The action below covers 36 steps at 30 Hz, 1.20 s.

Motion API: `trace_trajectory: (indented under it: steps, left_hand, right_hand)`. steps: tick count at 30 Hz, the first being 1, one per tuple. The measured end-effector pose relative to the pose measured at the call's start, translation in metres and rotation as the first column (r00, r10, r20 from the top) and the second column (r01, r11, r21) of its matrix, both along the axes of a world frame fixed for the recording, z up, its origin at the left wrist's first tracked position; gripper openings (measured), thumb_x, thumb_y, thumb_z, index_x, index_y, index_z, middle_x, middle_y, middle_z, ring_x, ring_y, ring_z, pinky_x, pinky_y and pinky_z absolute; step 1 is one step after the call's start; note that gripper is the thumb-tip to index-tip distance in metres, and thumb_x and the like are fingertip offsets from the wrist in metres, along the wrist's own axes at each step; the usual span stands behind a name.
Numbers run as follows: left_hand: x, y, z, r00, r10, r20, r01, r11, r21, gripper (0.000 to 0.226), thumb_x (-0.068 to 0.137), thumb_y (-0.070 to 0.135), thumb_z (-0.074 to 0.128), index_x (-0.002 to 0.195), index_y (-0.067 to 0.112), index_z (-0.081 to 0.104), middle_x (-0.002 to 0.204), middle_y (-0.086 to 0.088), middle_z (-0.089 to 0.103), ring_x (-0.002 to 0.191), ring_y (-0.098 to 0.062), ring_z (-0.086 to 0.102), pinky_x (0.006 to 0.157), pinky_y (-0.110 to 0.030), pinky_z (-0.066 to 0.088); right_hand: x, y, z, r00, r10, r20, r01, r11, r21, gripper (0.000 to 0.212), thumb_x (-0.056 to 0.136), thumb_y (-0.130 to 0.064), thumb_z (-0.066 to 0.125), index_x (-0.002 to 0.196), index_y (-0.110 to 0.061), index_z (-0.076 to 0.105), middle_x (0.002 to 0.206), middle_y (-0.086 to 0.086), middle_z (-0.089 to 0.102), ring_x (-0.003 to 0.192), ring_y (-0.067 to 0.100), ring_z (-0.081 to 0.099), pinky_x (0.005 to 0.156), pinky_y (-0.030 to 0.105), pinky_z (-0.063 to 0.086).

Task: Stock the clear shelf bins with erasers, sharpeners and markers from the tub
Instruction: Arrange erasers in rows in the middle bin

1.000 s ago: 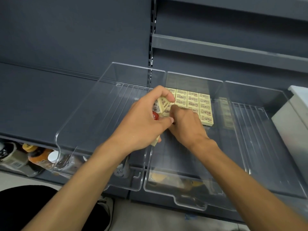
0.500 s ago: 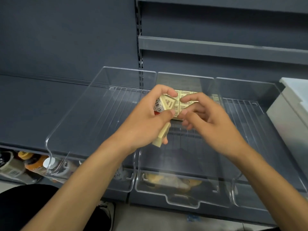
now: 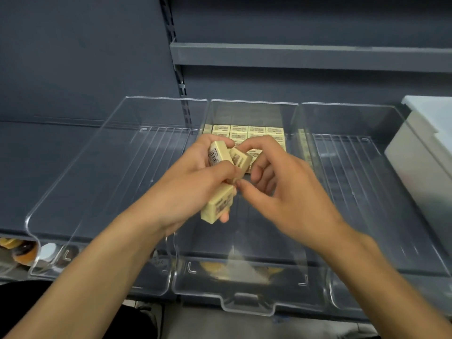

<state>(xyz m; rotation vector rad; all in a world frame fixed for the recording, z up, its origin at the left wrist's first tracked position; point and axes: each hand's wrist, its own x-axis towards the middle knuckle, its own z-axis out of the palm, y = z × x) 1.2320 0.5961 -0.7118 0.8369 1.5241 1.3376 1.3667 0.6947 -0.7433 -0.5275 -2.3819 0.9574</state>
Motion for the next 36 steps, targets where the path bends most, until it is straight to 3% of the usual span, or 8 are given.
trace_trajectory:
  steps: [5, 10, 14, 17, 19, 23, 26, 36]
  left_hand:
    - [0.0, 0.001, -0.001, 0.999, -0.009, 0.044, 0.008, 1.0, 0.021, 0.036, 0.094, -0.001, 0.052, 0.122, 0.021, 0.051, 0.064, -0.002, 0.06, 0.047, -0.015, 0.055, 0.038, -0.027, 0.045]
    - [0.002, 0.004, -0.003, 0.999, -0.013, 0.029, 0.013, 1.0, -0.003, 0.043, 0.092, -0.002, 0.054, 0.129, 0.019, 0.051, 0.075, -0.011, 0.055, 0.043, -0.014, 0.055, 0.037, -0.026, 0.043]
    - [0.004, 0.004, -0.006, 1.0, 0.005, 0.02, -0.004, 1.0, -0.029, 0.044, 0.093, -0.002, 0.054, 0.131, 0.021, 0.049, 0.085, -0.012, 0.057, 0.042, -0.013, 0.057, 0.038, -0.025, 0.044]
    - [0.002, 0.005, -0.007, 0.997, 0.072, -0.017, -0.072, 0.997, 0.004, 0.043, 0.093, -0.004, 0.053, 0.127, 0.023, 0.051, 0.112, -0.007, 0.065, 0.054, -0.01, 0.061, 0.042, -0.028, 0.048]
    - [-0.001, 0.005, -0.008, 0.991, 0.119, -0.064, -0.117, 0.992, 0.038, 0.039, 0.092, -0.005, 0.054, 0.12, 0.023, 0.054, 0.119, -0.004, 0.064, 0.06, -0.012, 0.061, 0.045, -0.03, 0.049]
    - [-0.006, 0.003, -0.008, 0.973, 0.167, -0.16, -0.152, 0.983, 0.099, 0.025, 0.092, -0.002, 0.056, 0.109, 0.017, 0.055, 0.103, -0.014, 0.064, 0.061, -0.022, 0.056, 0.046, -0.031, 0.049]
    - [-0.007, 0.003, -0.008, 0.962, 0.165, -0.217, -0.143, 0.983, 0.113, 0.021, 0.092, -0.001, 0.056, 0.104, 0.015, 0.054, 0.087, -0.01, 0.057, 0.061, -0.022, 0.055, 0.046, -0.032, 0.049]
    - [-0.027, 0.0, -0.007, 0.912, 0.274, -0.306, -0.247, 0.961, 0.126, 0.017, 0.094, 0.002, 0.056, 0.102, 0.017, 0.053, 0.086, -0.007, 0.054, 0.052, -0.017, 0.055, 0.045, -0.032, 0.052]
  right_hand:
    - [0.006, 0.006, 0.002, 0.997, -0.07, 0.015, 0.068, 0.991, 0.111, 0.036, 0.083, -0.038, 0.073, 0.105, -0.032, 0.046, 0.095, -0.016, 0.051, 0.072, 0.01, 0.056, 0.062, 0.025, 0.05]
    - [0.007, 0.006, 0.003, 0.996, -0.03, 0.088, 0.01, 0.976, 0.219, 0.047, 0.087, -0.039, 0.067, 0.129, -0.036, 0.047, 0.099, -0.021, 0.047, 0.07, -0.001, 0.051, 0.065, 0.023, 0.048]
    - [0.008, 0.009, 0.001, 0.987, -0.081, 0.14, 0.049, 0.975, 0.217, 0.032, 0.084, -0.045, 0.069, 0.106, -0.029, 0.051, 0.08, -0.019, 0.049, 0.068, 0.0, 0.05, 0.062, 0.029, 0.047]
    - [0.009, 0.007, 0.003, 0.975, -0.15, 0.165, 0.111, 0.968, 0.225, 0.034, 0.08, -0.053, 0.067, 0.093, -0.029, 0.046, 0.067, -0.014, 0.053, 0.064, 0.007, 0.055, 0.06, 0.037, 0.05]
    - [0.008, 0.005, 0.004, 0.965, -0.178, 0.192, 0.131, 0.963, 0.235, 0.035, 0.08, -0.056, 0.065, 0.091, -0.029, 0.045, 0.065, -0.013, 0.055, 0.063, 0.009, 0.057, 0.06, 0.037, 0.05]
    - [0.007, 0.006, 0.004, 0.94, -0.204, 0.275, 0.139, 0.962, 0.237, 0.034, 0.085, -0.055, 0.061, 0.095, -0.027, 0.044, 0.072, -0.011, 0.058, 0.067, 0.014, 0.058, 0.061, 0.035, 0.047]
    - [0.005, 0.009, 0.002, 0.89, -0.211, 0.404, 0.1, 0.955, 0.278, 0.029, 0.09, -0.047, 0.059, 0.104, -0.029, 0.042, 0.09, -0.01, 0.064, 0.078, 0.02, 0.06, 0.064, 0.033, 0.043]
    - [-0.008, 0.013, 0.001, 0.84, -0.27, 0.471, 0.097, 0.928, 0.359, 0.031, 0.089, -0.043, 0.065, 0.108, -0.027, 0.046, 0.094, -0.005, 0.067, 0.087, 0.028, 0.062, 0.073, 0.036, 0.048]
